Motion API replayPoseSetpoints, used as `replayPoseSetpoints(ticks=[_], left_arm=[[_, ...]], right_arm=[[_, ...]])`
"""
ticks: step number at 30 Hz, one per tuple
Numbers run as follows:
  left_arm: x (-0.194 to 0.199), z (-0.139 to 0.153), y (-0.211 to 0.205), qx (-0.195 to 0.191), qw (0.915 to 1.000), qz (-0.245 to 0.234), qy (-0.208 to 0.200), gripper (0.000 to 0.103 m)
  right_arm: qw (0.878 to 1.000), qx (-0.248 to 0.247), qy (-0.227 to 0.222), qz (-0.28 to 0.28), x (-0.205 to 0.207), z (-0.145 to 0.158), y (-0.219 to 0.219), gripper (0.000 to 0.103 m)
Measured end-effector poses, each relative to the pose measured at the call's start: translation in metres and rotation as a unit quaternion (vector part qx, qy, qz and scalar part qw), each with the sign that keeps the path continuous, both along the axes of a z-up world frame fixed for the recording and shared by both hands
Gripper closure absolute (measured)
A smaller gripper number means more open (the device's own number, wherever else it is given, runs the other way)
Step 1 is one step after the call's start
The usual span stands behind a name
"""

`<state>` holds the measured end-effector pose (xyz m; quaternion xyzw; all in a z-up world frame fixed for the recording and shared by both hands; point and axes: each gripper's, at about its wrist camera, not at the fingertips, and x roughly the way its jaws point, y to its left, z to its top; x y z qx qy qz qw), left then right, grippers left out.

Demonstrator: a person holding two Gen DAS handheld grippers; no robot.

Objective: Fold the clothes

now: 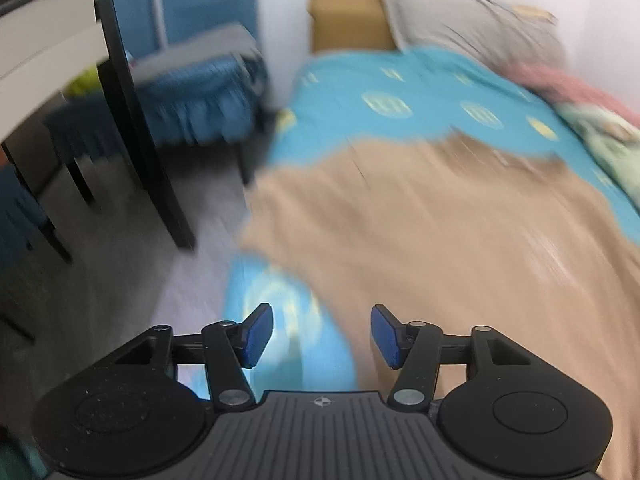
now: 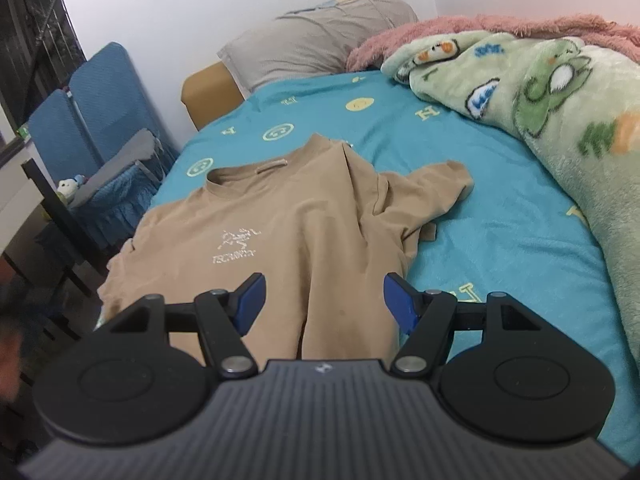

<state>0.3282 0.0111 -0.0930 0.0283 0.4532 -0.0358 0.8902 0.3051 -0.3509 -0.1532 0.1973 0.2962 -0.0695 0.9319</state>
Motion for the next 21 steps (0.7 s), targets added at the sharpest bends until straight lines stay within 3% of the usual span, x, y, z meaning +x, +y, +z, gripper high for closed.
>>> replayPoseSetpoints(ticks=[4,6,12,16,19,21], left_arm=[[-0.097,0.007,0.015,-0.073,0.9951,-0.039,0.054,0.031],[-0.14,0.005,0.016,-0.088,0.9919,-0.057,0.072,0.026],[-0.209,-0.012,-0.001,-0.051,0.9857,-0.13,0.094,0.026],[-0.215,-0.029,-0.026,0.004,0.9786,-0.16,0.13,0.028],[-0.206,-0.044,-0.034,0.038,0.9737,-0.161,0.156,0.043],[-0.201,-0.046,-0.031,0.031,0.972,-0.156,0.173,0.065]], right_arm=[[1.0,0.005,-0.012,-0.004,-0.018,0.012,-0.001,0.036],[1.0,0.011,-0.012,-0.006,-0.029,0.017,-0.001,0.036],[0.999,0.041,-0.011,-0.02,-0.067,0.026,-0.003,0.036],[0.998,0.047,-0.017,-0.029,-0.081,0.03,-0.002,0.036],[0.999,0.026,-0.012,-0.033,-0.082,0.03,0.001,0.036],[0.999,0.014,-0.004,-0.035,-0.081,0.027,0.004,0.036]])
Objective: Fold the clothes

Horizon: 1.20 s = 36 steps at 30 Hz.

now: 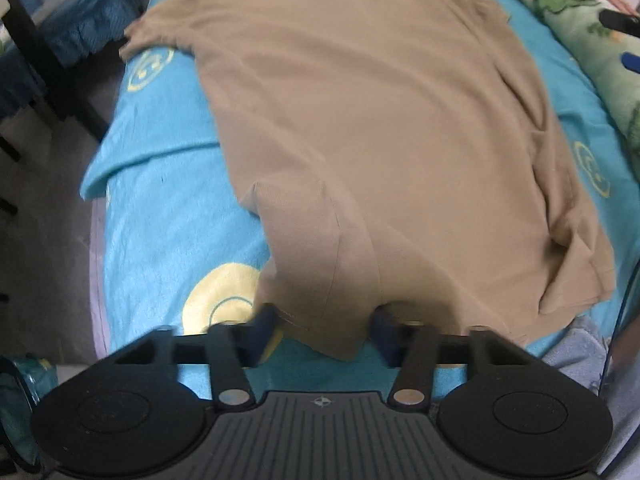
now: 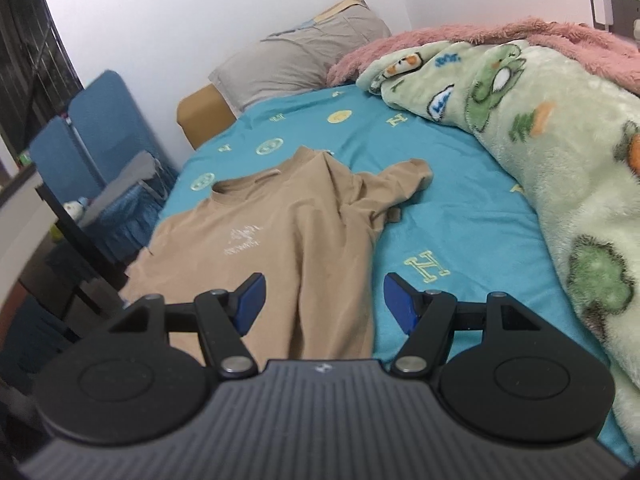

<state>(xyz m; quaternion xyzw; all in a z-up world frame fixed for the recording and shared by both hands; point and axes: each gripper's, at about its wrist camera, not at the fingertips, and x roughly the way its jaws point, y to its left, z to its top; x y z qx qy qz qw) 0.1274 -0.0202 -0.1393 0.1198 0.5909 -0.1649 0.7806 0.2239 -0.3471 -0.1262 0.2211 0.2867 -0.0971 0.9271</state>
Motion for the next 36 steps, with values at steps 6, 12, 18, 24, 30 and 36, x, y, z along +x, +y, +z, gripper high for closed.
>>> replayPoseSetpoints(ticks=[6,12,18,24,30,36], left_arm=[[0.011,0.034,0.042,-0.136,0.9859,0.085,0.048,0.096],[0.028,0.05,0.099,-0.182,0.9562,0.194,0.123,0.096],[0.031,0.034,0.109,-0.072,0.969,0.214,0.1,0.086],[0.026,0.083,0.063,-0.055,0.9899,0.118,-0.056,0.033],[0.034,0.117,0.008,-0.13,0.9656,0.104,-0.2,0.017],[0.063,0.097,-0.037,-0.204,0.9358,0.133,-0.255,0.005]], right_arm=[[1.0,-0.009,0.004,0.0,-0.005,-0.001,0.0,0.036],[1.0,-0.005,-0.007,-0.002,-0.003,0.003,-0.001,0.036],[1.0,-0.017,-0.013,-0.005,-0.006,0.007,0.0,0.036],[1.0,-0.024,-0.02,0.0,-0.006,0.011,0.003,0.036],[0.999,0.015,-0.035,0.005,-0.006,0.014,-0.01,0.036],[0.985,0.163,-0.039,-0.037,0.027,0.012,-0.073,0.034]])
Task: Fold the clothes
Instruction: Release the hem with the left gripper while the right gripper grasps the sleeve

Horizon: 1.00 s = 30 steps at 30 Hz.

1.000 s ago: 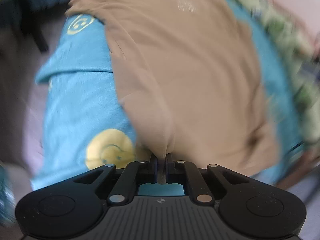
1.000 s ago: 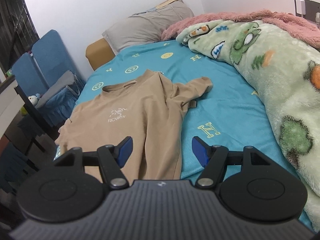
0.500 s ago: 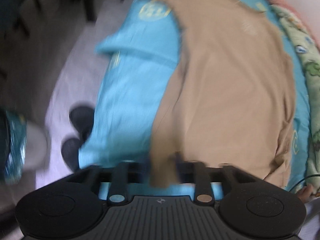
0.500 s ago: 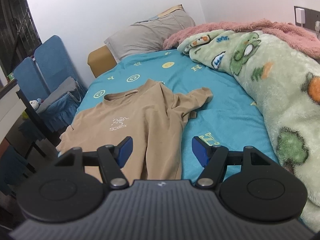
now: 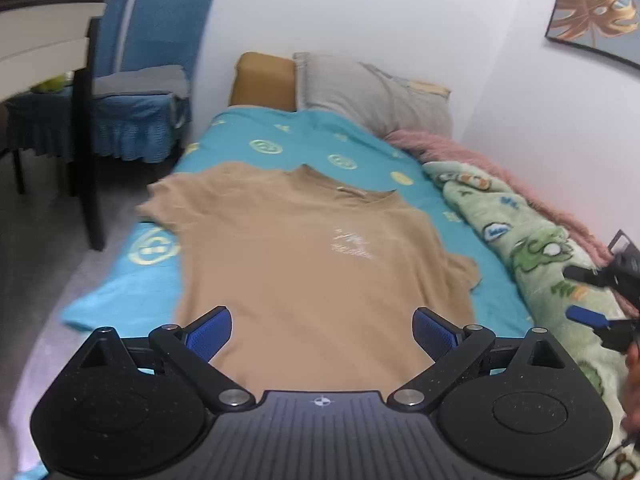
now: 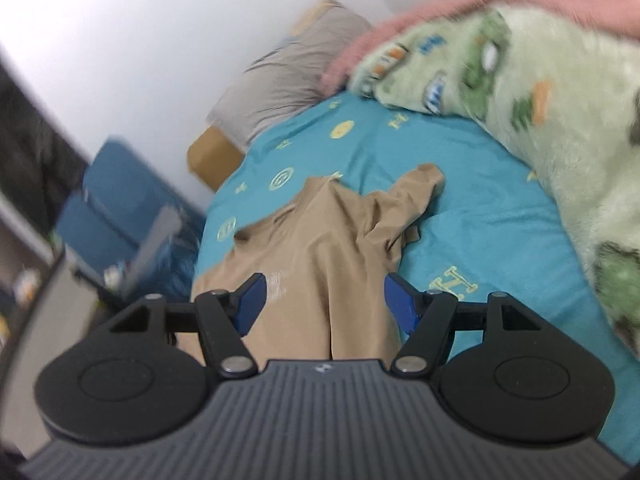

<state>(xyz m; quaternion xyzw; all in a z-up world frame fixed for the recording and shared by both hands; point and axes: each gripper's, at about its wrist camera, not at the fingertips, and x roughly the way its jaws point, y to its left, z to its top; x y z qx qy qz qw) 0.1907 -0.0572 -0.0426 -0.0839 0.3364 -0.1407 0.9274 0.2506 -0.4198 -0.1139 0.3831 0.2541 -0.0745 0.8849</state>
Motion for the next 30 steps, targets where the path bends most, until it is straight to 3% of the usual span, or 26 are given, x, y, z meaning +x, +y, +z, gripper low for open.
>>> replayPoseSetpoints(ticks=[4,8,12,16,18,21,23,27,30], left_arm=[[0.019,-0.041,-0.021,0.021,0.9997,-0.013,-0.005,0.005],[0.018,-0.086,0.004,0.058,0.9982,-0.018,0.002,0.005],[0.031,-0.097,0.015,0.032,0.9993,-0.011,0.017,0.005],[0.042,-0.103,0.014,0.015,0.9998,-0.012,0.007,0.005],[0.049,-0.11,0.014,0.006,0.9998,-0.01,0.013,0.005],[0.055,-0.116,0.017,-0.007,0.9996,-0.004,0.027,0.005],[0.058,-0.119,0.02,-0.015,0.9992,0.0,0.037,0.005],[0.059,-0.119,0.026,-0.027,0.9986,0.01,0.044,0.005],[0.058,-0.116,0.028,-0.03,0.9986,0.016,0.041,0.005]], right_arm=[[0.996,0.077,0.028,-0.021,0.051,-0.023,-0.047,0.034],[0.994,0.089,0.051,-0.026,0.103,-0.061,-0.068,0.035],[0.99,0.119,0.067,-0.035,0.145,-0.116,-0.08,0.039],[0.989,0.114,0.077,-0.044,0.162,-0.151,-0.085,0.042],[0.985,0.137,0.083,-0.061,0.157,-0.163,-0.087,0.057],[0.978,0.168,0.074,-0.094,0.147,-0.168,-0.088,0.059],[0.979,0.159,0.074,-0.105,0.143,-0.163,-0.084,0.059],[0.985,0.124,0.083,-0.088,0.145,-0.149,-0.083,0.06],[0.991,0.068,0.101,-0.063,0.15,-0.141,-0.086,0.061]])
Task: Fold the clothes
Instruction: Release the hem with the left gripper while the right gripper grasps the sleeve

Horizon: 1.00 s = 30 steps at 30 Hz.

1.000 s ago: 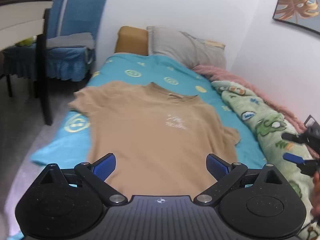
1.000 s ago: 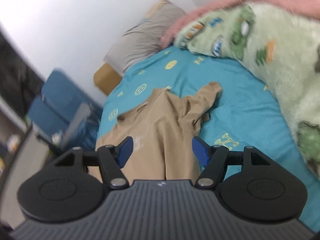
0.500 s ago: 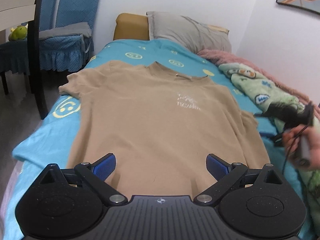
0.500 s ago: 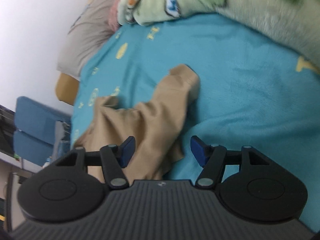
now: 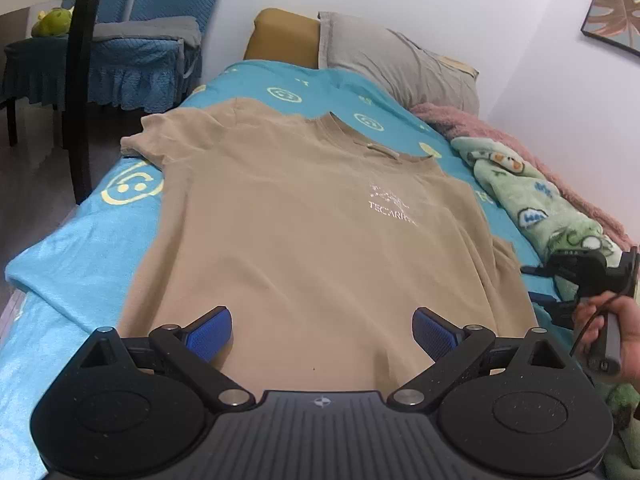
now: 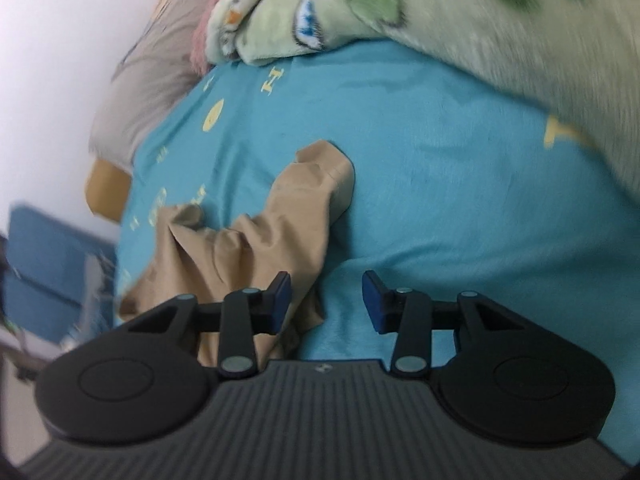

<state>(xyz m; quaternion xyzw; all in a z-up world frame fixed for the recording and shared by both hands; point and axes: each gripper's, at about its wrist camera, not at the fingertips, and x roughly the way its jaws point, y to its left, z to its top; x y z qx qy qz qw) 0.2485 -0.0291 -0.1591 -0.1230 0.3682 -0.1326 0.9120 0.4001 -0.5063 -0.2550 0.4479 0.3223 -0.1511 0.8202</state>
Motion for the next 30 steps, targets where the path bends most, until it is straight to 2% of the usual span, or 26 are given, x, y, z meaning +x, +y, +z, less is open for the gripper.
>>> replayPoseSetpoints(ticks=[1,3,4,11,21,25,27,29,30], left_arm=[[0.0,0.001,0.0,-0.002,1.0,0.001,0.001,0.005],[-0.001,0.001,0.001,-0.007,1.0,0.002,0.004,0.005],[-0.001,0.001,0.001,-0.009,0.9999,0.003,0.005,0.005],[0.0,0.001,0.002,-0.012,0.9999,0.004,0.006,0.005],[0.004,-0.008,-0.002,-0.01,0.9997,-0.008,0.021,0.005],[0.003,-0.009,-0.005,-0.004,0.9998,-0.011,0.017,0.005],[0.003,-0.009,-0.006,-0.002,0.9998,-0.012,0.016,0.005],[0.003,-0.009,-0.007,0.0,0.9998,-0.011,0.014,0.005],[0.003,-0.009,-0.008,0.002,0.9999,-0.011,0.013,0.005]], right_arm=[[1.0,-0.016,0.009,0.015,0.002,-0.002,0.001,0.062],[0.997,-0.048,0.027,0.045,0.006,-0.006,0.003,0.07],[0.997,-0.046,0.023,0.06,0.006,-0.01,0.004,0.07],[0.992,-0.024,-0.06,0.113,0.012,-0.011,0.013,0.068],[0.989,0.014,-0.086,0.122,0.018,-0.012,0.01,0.068],[0.989,-0.017,-0.073,0.128,0.022,-0.014,0.022,0.068],[0.989,-0.039,-0.067,0.126,0.023,-0.011,0.029,0.074],[0.989,-0.064,-0.046,0.127,0.026,-0.005,0.034,0.096],[0.99,-0.069,-0.038,0.12,0.025,-0.002,0.033,0.097]])
